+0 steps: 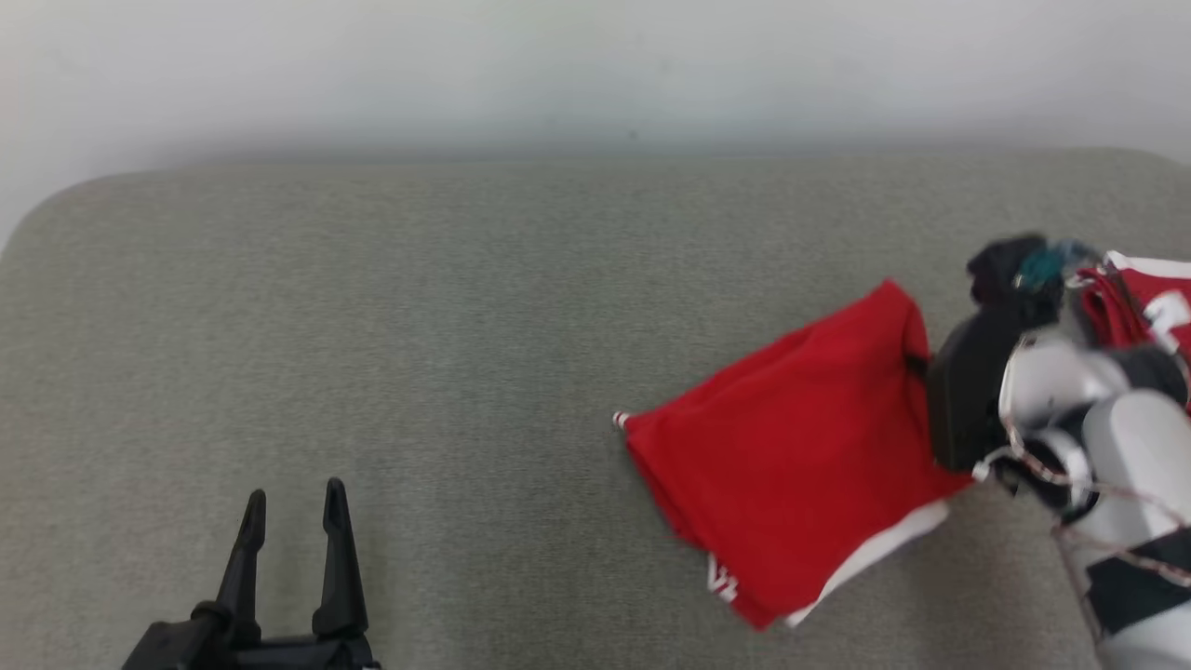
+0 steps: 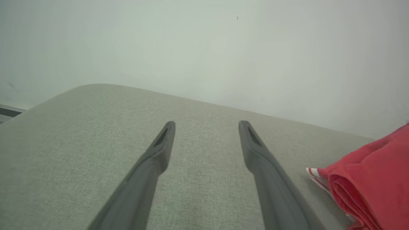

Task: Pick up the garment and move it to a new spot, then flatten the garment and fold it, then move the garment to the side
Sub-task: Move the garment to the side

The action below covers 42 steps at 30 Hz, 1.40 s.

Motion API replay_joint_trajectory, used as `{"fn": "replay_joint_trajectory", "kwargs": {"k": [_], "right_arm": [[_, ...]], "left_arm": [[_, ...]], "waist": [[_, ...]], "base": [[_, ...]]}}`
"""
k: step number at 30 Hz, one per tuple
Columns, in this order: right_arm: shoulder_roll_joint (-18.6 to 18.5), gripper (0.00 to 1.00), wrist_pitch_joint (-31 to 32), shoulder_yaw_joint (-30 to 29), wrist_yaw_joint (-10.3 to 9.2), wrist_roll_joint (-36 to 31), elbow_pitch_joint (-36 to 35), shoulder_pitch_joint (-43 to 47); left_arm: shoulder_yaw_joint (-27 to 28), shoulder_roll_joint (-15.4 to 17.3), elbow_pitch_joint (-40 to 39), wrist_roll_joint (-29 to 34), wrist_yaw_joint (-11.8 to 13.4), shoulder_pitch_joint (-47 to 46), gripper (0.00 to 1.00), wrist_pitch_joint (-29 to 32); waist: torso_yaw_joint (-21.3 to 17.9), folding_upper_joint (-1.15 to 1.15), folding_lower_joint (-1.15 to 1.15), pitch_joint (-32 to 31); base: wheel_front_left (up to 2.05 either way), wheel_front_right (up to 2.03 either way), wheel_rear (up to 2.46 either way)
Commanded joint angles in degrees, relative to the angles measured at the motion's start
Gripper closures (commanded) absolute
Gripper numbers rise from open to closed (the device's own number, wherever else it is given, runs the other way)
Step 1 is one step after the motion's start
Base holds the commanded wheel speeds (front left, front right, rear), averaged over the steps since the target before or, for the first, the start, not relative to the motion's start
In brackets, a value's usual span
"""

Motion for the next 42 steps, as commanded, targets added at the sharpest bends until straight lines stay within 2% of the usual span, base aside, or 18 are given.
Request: {"fn": "replay_joint_trajectory", "kwargs": {"k": [1, 6, 14, 21, 32, 37, 42], "right_arm": [[-0.56, 1.00, 0.57, 0.21, -0.17, 0.88, 0.05, -1.88], [-1.93, 1.00, 1.04, 0.70, -0.17, 1.47, 0.93, -8.92], [0.44, 1.00, -0.46, -3.24, -0.17, 0.67, 5.16, -17.27], [1.08, 1.00, -2.58, -7.52, -0.16, -0.64, 6.83, -21.65], [-1.11, 1.00, -5.47, -16.56, -0.17, -3.44, 8.10, -24.80], [-2.46, 1.00, -6.42, -19.86, -0.17, -5.35, 8.27, -25.33], [-5.00, 1.00, -9.88, -23.17, -0.16, -8.68, 9.25, -25.41]], "left_arm": [[-0.14, -0.06, -0.68, -0.34, 0.14, -0.85, 0.00, -0.14], [-0.35, -0.05, -4.27, -0.27, -0.11, -2.49, 0.00, -0.14], [-0.19, -0.03, -6.36, 2.31, -1.91, -6.70, 0.00, -0.14], [-0.24, 0.01, -7.17, 4.24, -3.32, -9.17, 0.00, -0.14], [-0.70, 0.01, -7.03, 6.97, -4.37, -11.01, 0.00, -0.14], [-0.97, 0.40, -7.01, 7.75, -4.59, -11.71, 0.00, -0.14], [-2.47, 1.67, -7.36, 7.62, -4.41, -12.66, 0.00, -0.14]], "waist": [[-2.47, -0.01, 0.00, 1.70], [-6.69, -0.01, 0.00, 4.85], [-13.40, -0.01, 0.00, 10.81], [-17.27, -0.01, 0.00, 14.32], [-19.07, -0.01, 0.00, 18.22], [-18.66, -0.01, 0.00, 19.41], [-17.50, -0.01, 0.00, 21.20]], "base": [[0.00, 0.00, 0.00], [0.00, 0.00, 0.00], [0.00, 0.00, 0.00], [0.00, 0.00, 0.00], [0.00, 0.00, 0.00], [0.00, 0.00, 0.00], [0.00, 0.00, 0.00]]}}
